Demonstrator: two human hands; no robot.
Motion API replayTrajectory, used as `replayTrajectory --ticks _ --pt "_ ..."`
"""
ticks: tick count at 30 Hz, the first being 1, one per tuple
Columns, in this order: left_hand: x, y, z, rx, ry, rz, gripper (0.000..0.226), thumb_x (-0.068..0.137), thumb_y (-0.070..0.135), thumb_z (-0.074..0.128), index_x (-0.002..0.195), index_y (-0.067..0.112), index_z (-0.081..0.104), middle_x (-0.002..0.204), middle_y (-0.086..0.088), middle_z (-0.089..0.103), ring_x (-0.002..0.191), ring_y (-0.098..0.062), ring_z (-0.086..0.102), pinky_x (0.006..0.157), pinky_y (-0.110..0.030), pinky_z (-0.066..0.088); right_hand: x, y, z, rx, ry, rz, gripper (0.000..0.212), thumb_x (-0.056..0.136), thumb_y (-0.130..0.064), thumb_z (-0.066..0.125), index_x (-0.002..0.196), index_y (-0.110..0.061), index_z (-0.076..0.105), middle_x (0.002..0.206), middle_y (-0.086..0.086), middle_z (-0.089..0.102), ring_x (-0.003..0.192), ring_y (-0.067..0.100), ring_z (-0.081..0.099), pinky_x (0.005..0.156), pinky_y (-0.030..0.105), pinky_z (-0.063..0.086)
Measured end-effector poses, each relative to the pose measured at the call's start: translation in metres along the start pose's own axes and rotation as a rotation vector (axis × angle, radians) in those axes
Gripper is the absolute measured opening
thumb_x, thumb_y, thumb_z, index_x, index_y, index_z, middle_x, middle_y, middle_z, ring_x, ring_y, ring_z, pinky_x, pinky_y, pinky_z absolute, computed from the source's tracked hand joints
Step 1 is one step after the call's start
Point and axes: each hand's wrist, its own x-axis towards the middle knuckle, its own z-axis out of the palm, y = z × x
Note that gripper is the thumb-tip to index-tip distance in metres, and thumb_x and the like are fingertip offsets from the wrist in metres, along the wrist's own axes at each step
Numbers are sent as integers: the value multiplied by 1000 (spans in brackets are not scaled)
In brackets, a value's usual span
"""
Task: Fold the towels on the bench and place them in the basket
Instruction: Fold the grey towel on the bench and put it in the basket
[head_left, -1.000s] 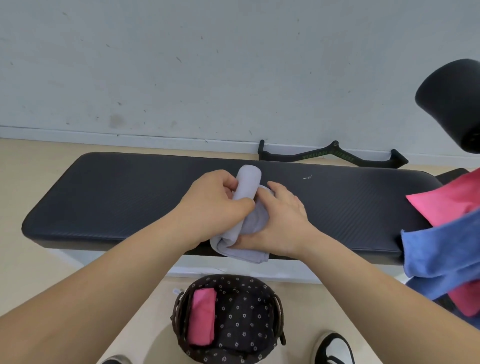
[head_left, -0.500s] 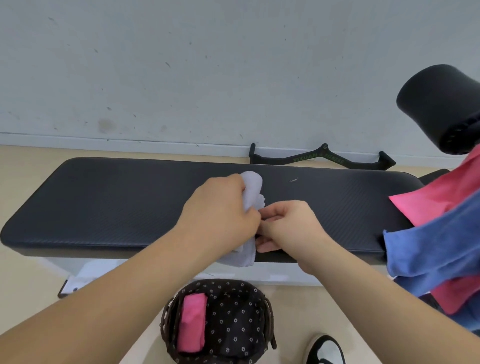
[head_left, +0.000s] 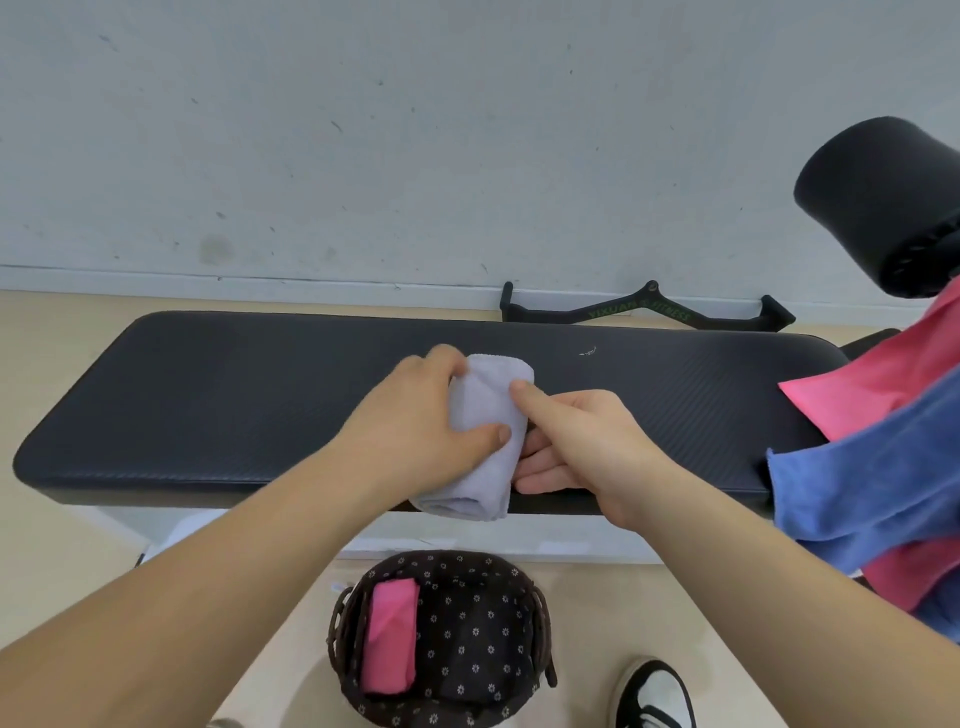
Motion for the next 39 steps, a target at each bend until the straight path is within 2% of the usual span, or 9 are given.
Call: replayTrajectory --ticks 3,7,10,13,18,24,27,33,39 --pt "-2 -1 3 -153 -80 -160 72 73 68 77 122 20 54 106 6 63 89 -11 63 73 -32 56 -1 0 2 -21 -6 -19 30 98 -33 69 105 -4 75 87 13 80 76 25 79 75 40 66" --pt "-19 0 3 -706 -228 -272 37 75 37 90 106 22 73 93 7 80 82 -9 77 72 -28 63 -12 1 6 -17 -109 -69 26 103 -25 62 102 -4 76 97 12 80 88 26 78 76 38 65" --pt "-40 -7 -4 -866 -258 -264 34 81 25 83 114 23 74 100 4 81 93 -15 78 90 -40 62 -24 3 8 16 -232 -106 26 102 -31 64 106 -7 73 104 14 79 98 30 77 83 43 64" --pt "-68 -15 -9 -912 -281 -247 32 88 16 74 119 23 71 106 2 80 100 -17 76 95 -42 60 -38 7 14 -44 -280 -113 33 98 -37 69 120 -13 70 110 9 78 102 28 76 92 49 61" --pt "-114 -21 -2 -959 -437 -164 35 96 9 68 129 22 66 116 -3 78 108 -20 74 94 -38 59 -62 13 26 47 -496 -119 31 101 -24 64 128 -11 68 124 8 74 118 25 70 100 40 56" --pt "-143 -28 22 -1006 -437 -228 35 95 23 73 128 20 65 116 -1 78 108 -20 74 100 -42 57 -74 21 33 182 -258 -46 22 94 -16 73 113 -6 67 107 8 79 97 21 77 80 36 62" --pt "-151 -26 34 -1067 -505 -264 44 91 30 78 130 17 65 119 -7 76 114 -25 72 104 -49 55 -78 24 39 176 -117 -22 36 86 -14 82 117 -7 64 112 11 76 95 25 77 72 37 62" --pt "-149 -33 70 -1027 -439 -312 43 80 6 83 120 15 71 108 -8 79 102 -26 76 98 -45 58 -81 30 38 61 -98 -17 60 78 -3 86 130 -12 59 120 8 69 103 23 71 75 33 58" --pt "-137 -53 117 -1135 -529 -381 49 81 2 81 127 17 69 114 -8 78 109 -28 74 99 -47 57 -66 79 36 -289 -287 220 38 96 -39 71 127 -20 66 117 -1 76 108 20 72 95 40 59"
